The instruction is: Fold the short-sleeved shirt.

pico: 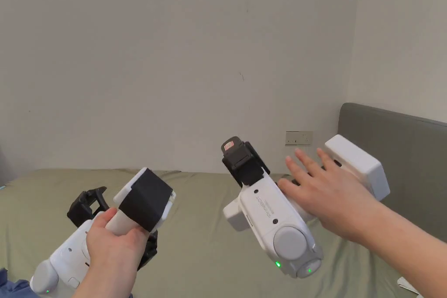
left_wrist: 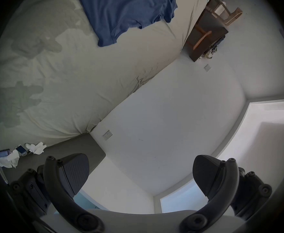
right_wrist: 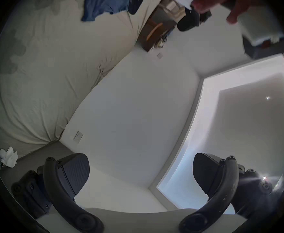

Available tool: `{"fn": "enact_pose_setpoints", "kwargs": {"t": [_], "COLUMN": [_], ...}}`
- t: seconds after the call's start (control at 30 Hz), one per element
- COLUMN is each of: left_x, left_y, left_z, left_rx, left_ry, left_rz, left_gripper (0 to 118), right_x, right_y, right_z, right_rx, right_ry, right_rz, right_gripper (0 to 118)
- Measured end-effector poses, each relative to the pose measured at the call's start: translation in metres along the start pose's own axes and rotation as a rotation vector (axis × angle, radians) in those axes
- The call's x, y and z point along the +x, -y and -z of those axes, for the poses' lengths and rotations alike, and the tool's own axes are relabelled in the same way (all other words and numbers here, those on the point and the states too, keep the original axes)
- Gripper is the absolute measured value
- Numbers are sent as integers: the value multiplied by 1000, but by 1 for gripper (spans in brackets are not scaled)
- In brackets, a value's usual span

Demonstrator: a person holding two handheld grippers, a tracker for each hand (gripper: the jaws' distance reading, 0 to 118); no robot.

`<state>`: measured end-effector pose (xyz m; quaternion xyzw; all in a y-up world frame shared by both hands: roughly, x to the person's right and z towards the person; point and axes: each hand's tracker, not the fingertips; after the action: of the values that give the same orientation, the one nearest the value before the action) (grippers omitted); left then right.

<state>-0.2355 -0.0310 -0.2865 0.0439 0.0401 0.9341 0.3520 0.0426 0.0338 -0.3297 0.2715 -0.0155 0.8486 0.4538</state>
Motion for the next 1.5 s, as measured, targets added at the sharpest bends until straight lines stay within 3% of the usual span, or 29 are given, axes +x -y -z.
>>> {"fn": "enact_pose_setpoints", "kwargs": {"t": [0.07,0.13,0.27,0.33,0.37,0.4,0.43,0.47,0.5,0.6,0.67,0.83,1.17,1.5], "left_x": [6,24,83,109,111,98,81,64,57,65,65,67,63,60], "left_y": [0,10,59,103,130,160,176,181,180,171,164,157,165,172], "left_z": [2,1,2,-1,-3,-7,-8,-6,-6,-5,-3,-5,-7,-13], "left_rx": [-34,-28,-78,-114,-59,61,204,344,392,55,22,98,92,38], "left_ry": [4,33,182,208,159,139,122,104,116,66,56,69,154,176], "left_rz": [72,246,907,1397,1768,2148,2482,2618,2592,2357,2267,2316,2387,2381], "left_gripper": [118,118,118,118,118,118,118,118,118,118,118,118,118,118], "right_x": [9,25,57,42,27,12,1,-2,-9,-22,-21,-1,-7,-5], "right_y": [2,16,90,134,145,150,148,146,145,142,144,137,138,138], "right_z": [0,9,29,28,24,20,17,6,2,-6,-9,-20,1,-8], "right_rx": [-36,-135,-337,-365,-399,-481,-556,-642,-684,-758,-743,-662,-654,-655], "right_ry": [0,-85,-304,-359,-318,-270,-227,-190,-197,-169,-166,-88,-115,-107], "right_rz": [159,528,1621,2161,2353,2405,2358,2310,2268,2349,2315,2171,2233,2242], "right_gripper": [118,118,118,118,118,118,118,118,118,118,118,118,118,118]}}
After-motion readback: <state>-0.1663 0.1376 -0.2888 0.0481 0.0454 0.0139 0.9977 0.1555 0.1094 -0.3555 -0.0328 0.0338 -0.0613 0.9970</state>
